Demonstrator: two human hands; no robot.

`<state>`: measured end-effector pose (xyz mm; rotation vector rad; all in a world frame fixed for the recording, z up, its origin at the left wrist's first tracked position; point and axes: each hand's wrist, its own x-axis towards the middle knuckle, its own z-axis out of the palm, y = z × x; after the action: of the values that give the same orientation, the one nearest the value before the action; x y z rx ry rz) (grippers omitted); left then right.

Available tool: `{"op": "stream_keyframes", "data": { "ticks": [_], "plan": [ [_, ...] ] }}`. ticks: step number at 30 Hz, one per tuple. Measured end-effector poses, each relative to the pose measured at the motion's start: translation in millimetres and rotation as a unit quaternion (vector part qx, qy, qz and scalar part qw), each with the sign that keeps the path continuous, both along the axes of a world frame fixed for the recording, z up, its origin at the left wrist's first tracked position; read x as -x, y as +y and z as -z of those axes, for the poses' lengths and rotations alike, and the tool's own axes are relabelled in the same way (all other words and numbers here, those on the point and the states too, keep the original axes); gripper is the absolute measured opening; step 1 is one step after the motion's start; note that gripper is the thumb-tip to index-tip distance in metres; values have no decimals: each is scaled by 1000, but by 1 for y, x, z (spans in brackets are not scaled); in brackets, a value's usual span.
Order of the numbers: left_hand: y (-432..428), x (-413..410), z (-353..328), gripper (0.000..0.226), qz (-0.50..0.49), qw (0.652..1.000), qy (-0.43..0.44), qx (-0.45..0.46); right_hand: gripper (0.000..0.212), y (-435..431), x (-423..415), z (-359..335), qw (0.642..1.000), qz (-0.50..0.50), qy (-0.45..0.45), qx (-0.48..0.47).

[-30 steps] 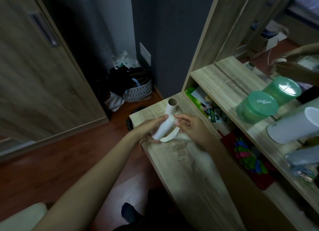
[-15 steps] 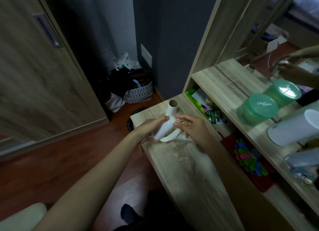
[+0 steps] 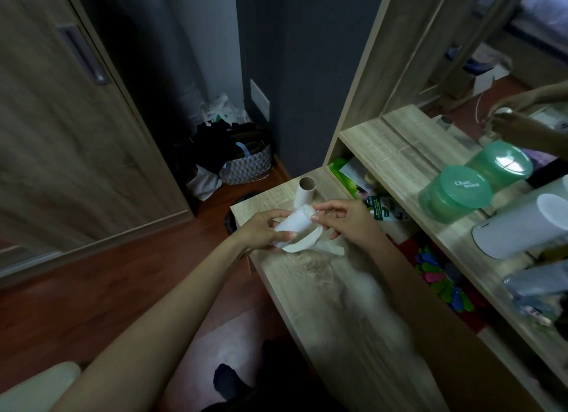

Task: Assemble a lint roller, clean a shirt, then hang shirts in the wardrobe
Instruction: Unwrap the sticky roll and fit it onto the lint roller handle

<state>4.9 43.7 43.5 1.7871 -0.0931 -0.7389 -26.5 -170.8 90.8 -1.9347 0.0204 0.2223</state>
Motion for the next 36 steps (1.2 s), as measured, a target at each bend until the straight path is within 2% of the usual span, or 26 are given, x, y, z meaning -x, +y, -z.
{"op": "stream_keyframes", "data": {
  "ticks": [3,7,12,18,20,24,27,31,36],
  "plan": [
    [2,-1,0,49,-1,1000,2,-1,30,-1,-2,-1,1000,-2,6,7],
    [4,-4,2,50,30,996,-60,-55,28,-3,-1,0,1000,-11,28,7],
    [3,-5,1,50,46,992,-85,-76,23,-5,1,2,999,-14,31,14],
    [-6,3,-6,42,23,997,-59,-36,16,1,-3,-1,997,17,-19,69],
    [-7,6,-9,42,41,994,-92,-37,18,0,-5,-1,996,17,-29,82],
    [-3,13,-14,63,86,976,-189,-61,19,-4,-6,-7,998,25,-9,54],
    [-5,20,-20,71,99,961,-257,-42,16,-6,-5,-12,999,14,11,35],
    [-15,25,-24,67,109,939,-326,-32,14,-4,-3,-12,999,13,41,5],
    [-17,27,-22,58,104,939,-328,-27,15,-1,-1,-11,998,19,58,-13]
  ]
}}
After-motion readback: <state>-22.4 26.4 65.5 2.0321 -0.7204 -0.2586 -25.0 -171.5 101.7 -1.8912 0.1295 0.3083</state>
